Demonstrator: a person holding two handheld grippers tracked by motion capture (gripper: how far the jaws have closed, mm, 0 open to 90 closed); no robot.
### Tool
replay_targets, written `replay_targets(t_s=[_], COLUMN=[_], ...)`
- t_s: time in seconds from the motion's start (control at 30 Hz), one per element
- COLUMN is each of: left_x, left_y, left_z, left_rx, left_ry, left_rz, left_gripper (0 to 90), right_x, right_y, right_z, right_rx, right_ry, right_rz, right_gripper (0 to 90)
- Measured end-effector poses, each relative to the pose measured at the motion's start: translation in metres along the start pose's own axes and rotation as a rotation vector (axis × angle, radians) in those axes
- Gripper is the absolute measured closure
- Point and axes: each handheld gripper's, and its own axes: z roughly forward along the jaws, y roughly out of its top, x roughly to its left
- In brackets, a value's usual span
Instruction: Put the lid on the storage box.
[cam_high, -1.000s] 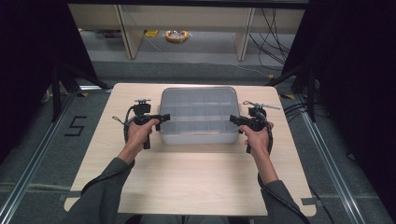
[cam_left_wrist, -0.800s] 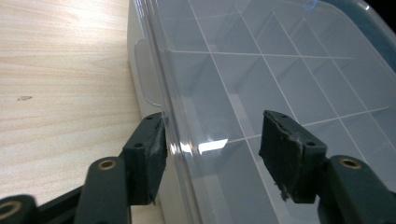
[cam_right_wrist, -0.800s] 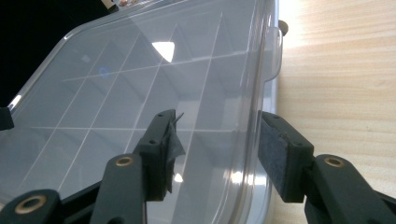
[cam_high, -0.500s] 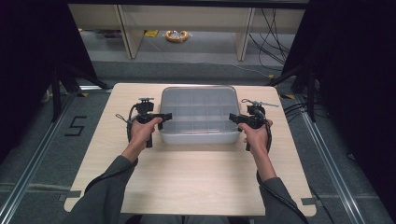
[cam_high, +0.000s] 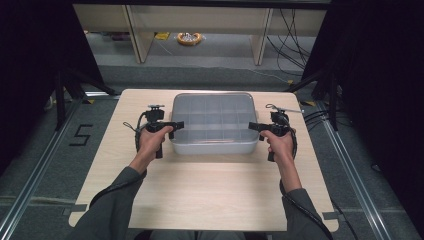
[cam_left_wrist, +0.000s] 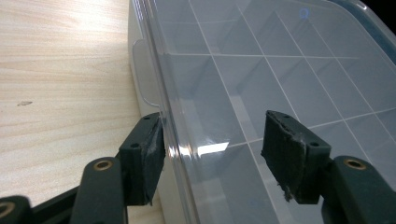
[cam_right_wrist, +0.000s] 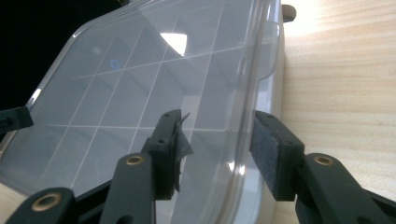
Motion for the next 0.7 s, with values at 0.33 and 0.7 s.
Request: replay_targets(t_s=[0.33, 0.7], left_x=[0.0, 0.012], left_y=[0.0, 0.008], left_z=[0.0, 0.002], left_rx=[-0.001, -0.057], left_ry=[0.005, -0.031], left_rz=[0.007, -0.104], left_gripper=[39.9, 36.4], right_x=[-0.002, -0.012], right_y=[0.002, 0.01], right_z=[-0.003, 0.007], right_rx=[0.003, -0.03], right_ry=[-0.034, -0.047], right_rz=[-0.035, 0.055], right_gripper=[55.7, 51.0])
